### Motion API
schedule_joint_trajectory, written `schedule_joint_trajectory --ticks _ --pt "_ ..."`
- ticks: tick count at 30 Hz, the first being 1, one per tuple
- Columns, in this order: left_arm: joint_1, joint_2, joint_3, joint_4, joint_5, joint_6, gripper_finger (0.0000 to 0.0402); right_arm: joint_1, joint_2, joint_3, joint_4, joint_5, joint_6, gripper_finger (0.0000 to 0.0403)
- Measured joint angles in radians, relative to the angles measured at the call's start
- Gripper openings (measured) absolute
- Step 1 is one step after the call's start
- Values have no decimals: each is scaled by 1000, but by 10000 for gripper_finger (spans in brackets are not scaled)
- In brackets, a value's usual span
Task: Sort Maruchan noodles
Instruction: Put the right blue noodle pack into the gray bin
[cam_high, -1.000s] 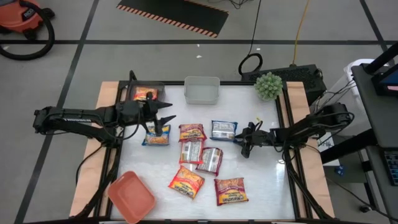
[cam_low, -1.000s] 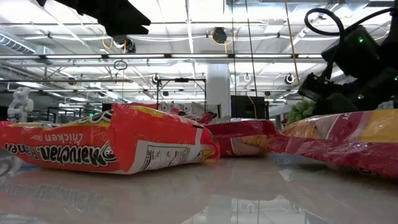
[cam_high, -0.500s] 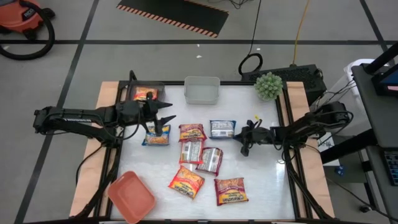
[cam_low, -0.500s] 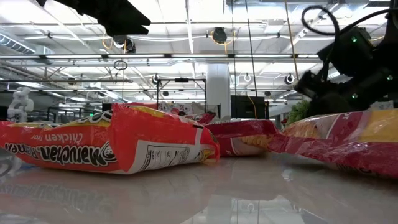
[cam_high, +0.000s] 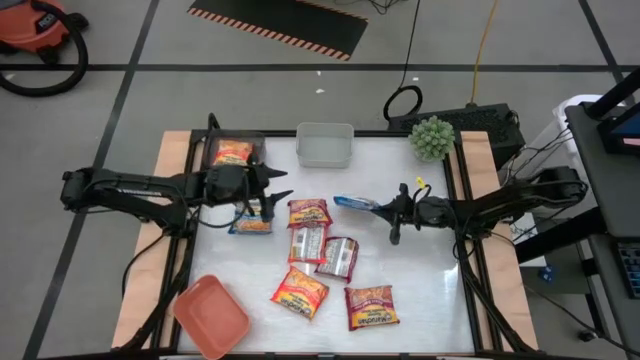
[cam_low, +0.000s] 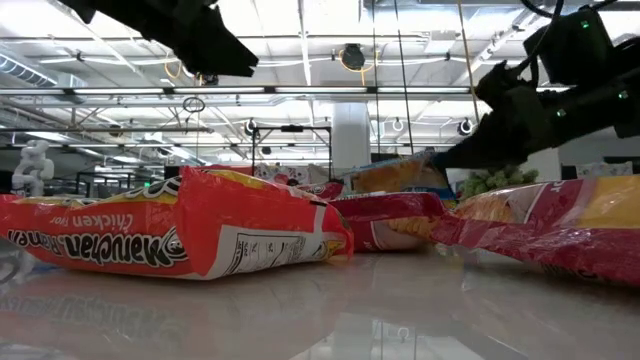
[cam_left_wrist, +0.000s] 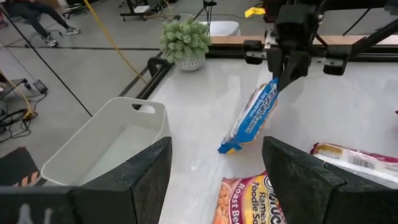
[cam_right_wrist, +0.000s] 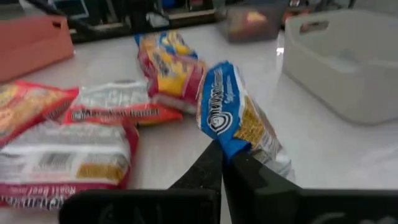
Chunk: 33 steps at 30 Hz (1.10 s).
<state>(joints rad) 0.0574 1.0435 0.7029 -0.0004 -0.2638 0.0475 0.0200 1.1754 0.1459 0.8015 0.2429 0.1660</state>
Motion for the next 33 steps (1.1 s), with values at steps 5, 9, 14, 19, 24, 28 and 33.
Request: schedule_joint_trajectory --ticks 5,9,14,19,24,28,33 --pt "-4 76 0 93 0 21 255 0 -54 0 18 23 -29 0" --pt "-22 140 0 168 0 58 255 0 -87 0 18 23 -46 0" --pt "-52 234 0 291 -1 108 255 0 -102 0 35 24 -48 0" --pt "-66 335 0 448 -8 129 255 0 -102 1 47 24 -48 0" --pt "-67 429 10 500 9 167 256 0 -102 1 47 25 -48 0" --pt "-54 495 35 565 12 126 256 0 -102 1 47 25 -48 0" --pt "-52 583 95 574 70 110 256 0 -102 1 48 26 -48 0"
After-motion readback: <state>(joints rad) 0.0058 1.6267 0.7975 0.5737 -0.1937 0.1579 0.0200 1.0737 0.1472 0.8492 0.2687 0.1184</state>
